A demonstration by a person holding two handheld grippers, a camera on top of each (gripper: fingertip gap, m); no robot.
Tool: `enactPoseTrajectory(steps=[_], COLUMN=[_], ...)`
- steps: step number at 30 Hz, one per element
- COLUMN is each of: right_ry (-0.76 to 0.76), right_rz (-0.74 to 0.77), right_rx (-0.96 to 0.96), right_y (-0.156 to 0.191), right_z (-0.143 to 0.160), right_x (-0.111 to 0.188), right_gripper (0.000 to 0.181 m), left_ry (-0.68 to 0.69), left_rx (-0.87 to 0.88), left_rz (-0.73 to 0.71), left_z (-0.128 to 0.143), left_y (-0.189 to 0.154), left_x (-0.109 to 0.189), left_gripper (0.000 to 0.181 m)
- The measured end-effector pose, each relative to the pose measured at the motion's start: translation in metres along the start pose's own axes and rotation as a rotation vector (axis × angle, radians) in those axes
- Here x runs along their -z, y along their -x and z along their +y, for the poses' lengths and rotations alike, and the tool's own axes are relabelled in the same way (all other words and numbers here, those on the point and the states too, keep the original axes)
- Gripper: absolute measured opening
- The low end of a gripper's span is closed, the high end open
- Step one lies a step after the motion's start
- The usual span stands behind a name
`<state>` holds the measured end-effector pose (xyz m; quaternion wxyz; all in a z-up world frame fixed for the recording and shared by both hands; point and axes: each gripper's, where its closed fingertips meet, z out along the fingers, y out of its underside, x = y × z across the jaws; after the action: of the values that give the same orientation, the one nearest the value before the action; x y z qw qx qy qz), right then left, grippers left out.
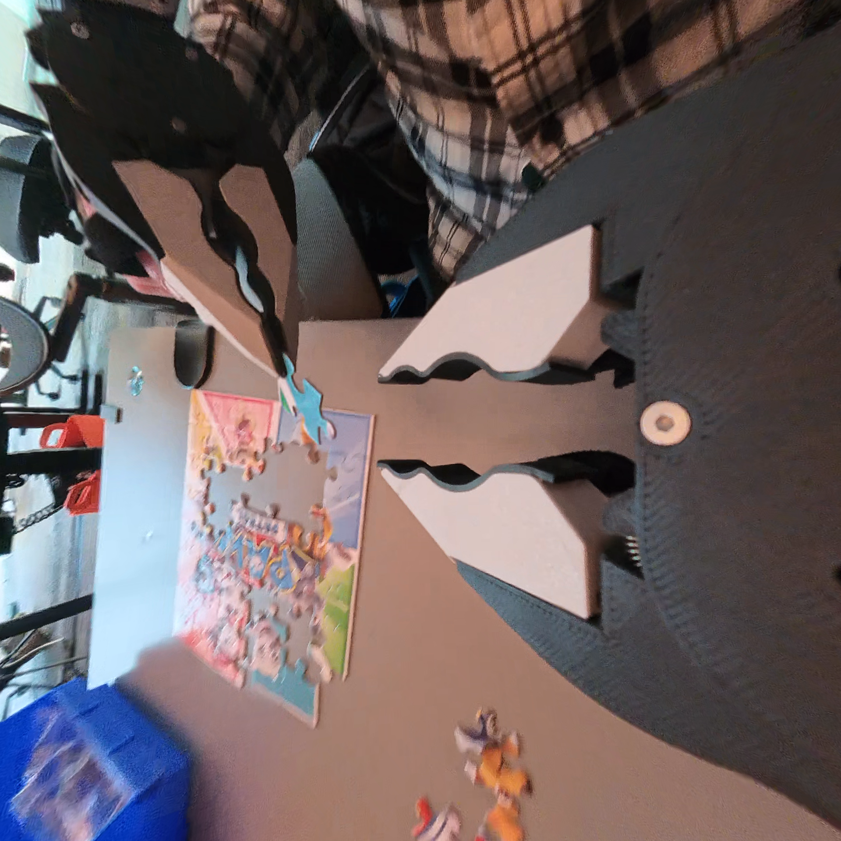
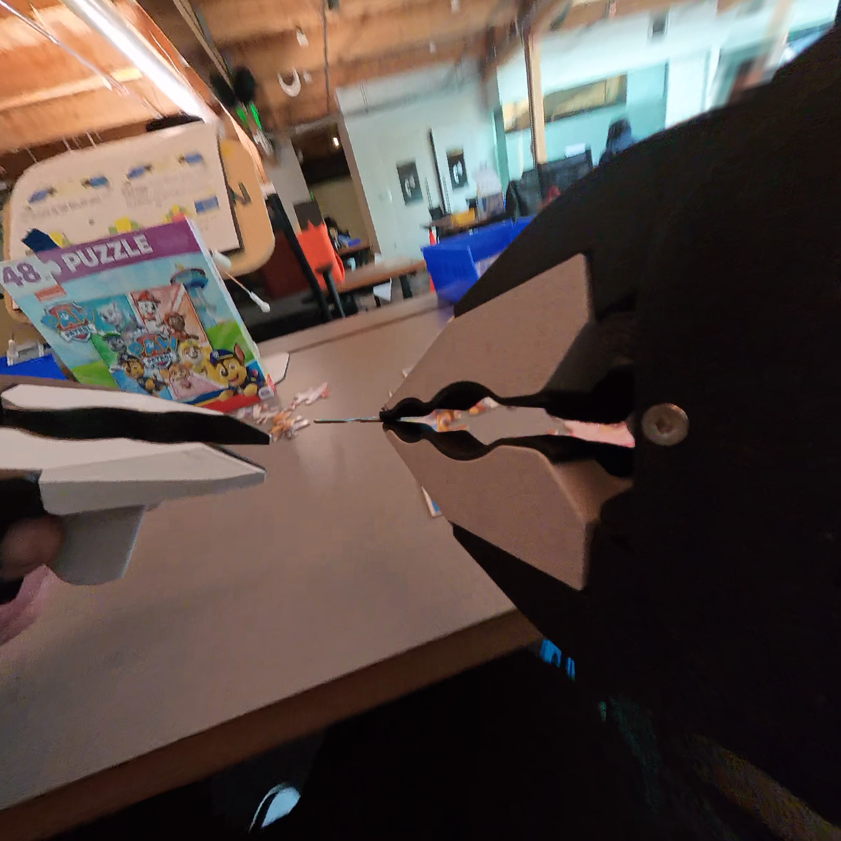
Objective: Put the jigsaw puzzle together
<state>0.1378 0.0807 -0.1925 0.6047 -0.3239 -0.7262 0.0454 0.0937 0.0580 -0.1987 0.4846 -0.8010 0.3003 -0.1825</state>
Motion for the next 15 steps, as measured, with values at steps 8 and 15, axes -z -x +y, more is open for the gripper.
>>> enactPoseTrajectory(steps=[8,15], right_ry=[-0.05,-0.079], right_rz=[0.035,0.01], right_rx=[0.161,0.101], right_y=[-0.018,-0.019], right_z=[-0.011,-0.008], right_x=[-0.001,-0.002], right_gripper=[0.0,0.0], left_ry=[0.027,0.034], left_rx=[-0.535,-0.681], left_rz=[-0.24,-0.356], left_z=[-0.023,-0.026], left_y=[0.013,0.017], left_x=[-0.015,-0.019], left_gripper=[0.021,0.001])
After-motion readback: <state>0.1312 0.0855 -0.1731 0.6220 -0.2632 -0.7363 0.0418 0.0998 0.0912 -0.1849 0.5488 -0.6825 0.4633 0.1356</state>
